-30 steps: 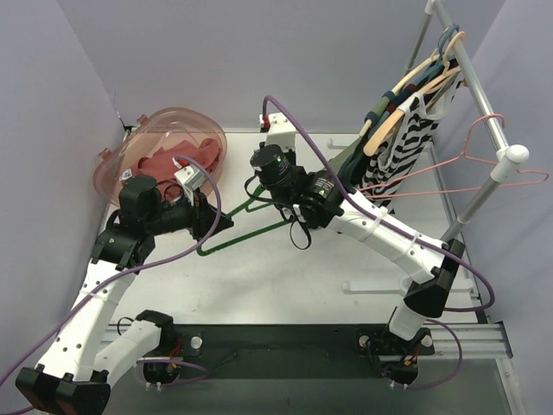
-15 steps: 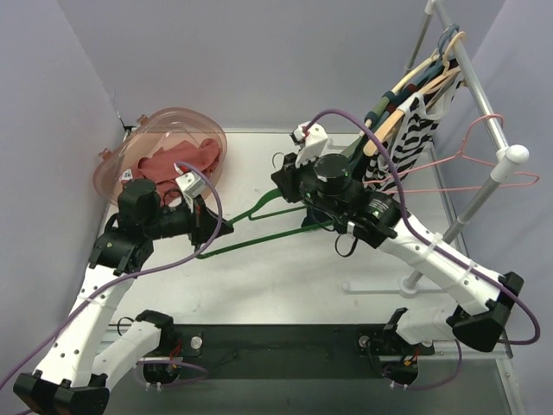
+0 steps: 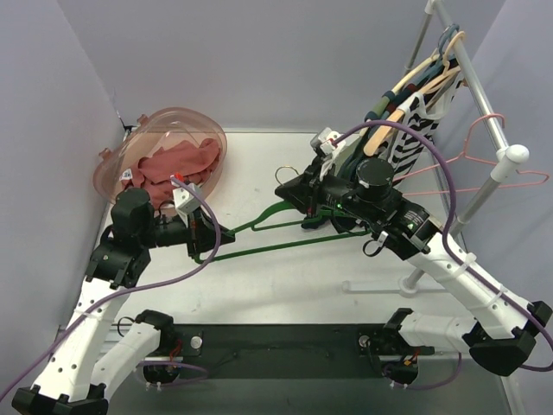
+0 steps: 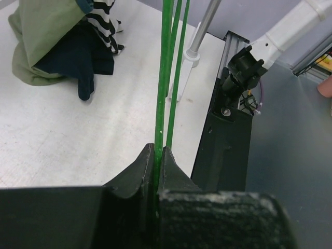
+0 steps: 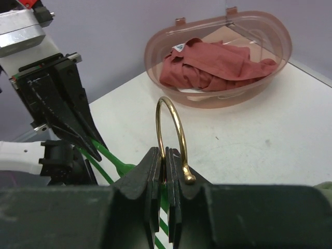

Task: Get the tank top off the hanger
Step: Place the hanger at the clothesline.

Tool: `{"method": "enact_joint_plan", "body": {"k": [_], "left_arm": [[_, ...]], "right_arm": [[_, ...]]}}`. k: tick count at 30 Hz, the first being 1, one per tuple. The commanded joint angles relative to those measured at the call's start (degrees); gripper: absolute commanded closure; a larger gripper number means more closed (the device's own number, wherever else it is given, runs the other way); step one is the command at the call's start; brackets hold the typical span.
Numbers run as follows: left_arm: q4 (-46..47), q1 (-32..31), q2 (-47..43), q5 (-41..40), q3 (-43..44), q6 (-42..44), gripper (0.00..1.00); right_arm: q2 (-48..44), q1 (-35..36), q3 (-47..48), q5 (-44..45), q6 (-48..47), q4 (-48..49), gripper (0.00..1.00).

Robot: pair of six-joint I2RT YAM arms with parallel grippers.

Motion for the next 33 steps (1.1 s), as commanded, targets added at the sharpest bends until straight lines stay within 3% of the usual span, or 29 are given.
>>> {"method": "enact_joint_plan", "body": {"k": [1,5,7,8,12,16,17,24,33], "left_arm": [[2.17,0.08,-1.20,1.66,-1.48,3.96,1.00],[2.35,0.08,-1.20,0.88,-1.40,3.96,1.00],[2.79,0.08,-1.73,-0.87,-1.22,4.05,1.00],[2.79,0.08,-1.99,-1.58,-1.05,4.13,1.00],[-2.37,0.08,-1.64,-5.88,2.11,8.24,1.00],[-7.49,0.08,-0.06,-12.64,5.54,12.39,1.00],[-7.58,0.08,0.11,-13.79,6.07,12.74,1.00],[-5.93,-0.71,3.01,-17.14,12.04,12.58,1.00],[-3.10,-7.73,10.57,-19.85,16.88,11.78,1.00]], "right_arm": [[-3.77,-2.24,-0.04,-13.19,0.05,4.00,1.00],[-4.22,-3.12,1.89,-12.34,0.32,-0.55,0.98],[-4.48,-3.21,3.47,-11.54,0.23,-4.08,0.85],[-5.26,-3.21,3.65,-11.36,0.32,-4.78,0.69],[-7.55,-3.21,4.88,-10.22,0.85,-9.69,0.49],[-9.75,-3.12,7.51,-10.30,0.67,-15.15,0.16],[-10.45,-3.04,8.13,-10.48,0.06,-16.38,0.12],[-14.05,-2.95,10.16,-14.51,-4.15,-30.08,0.08],[-20.03,-2.51,6.20,-19.88,-2.84,-32.12,0.08]]}}
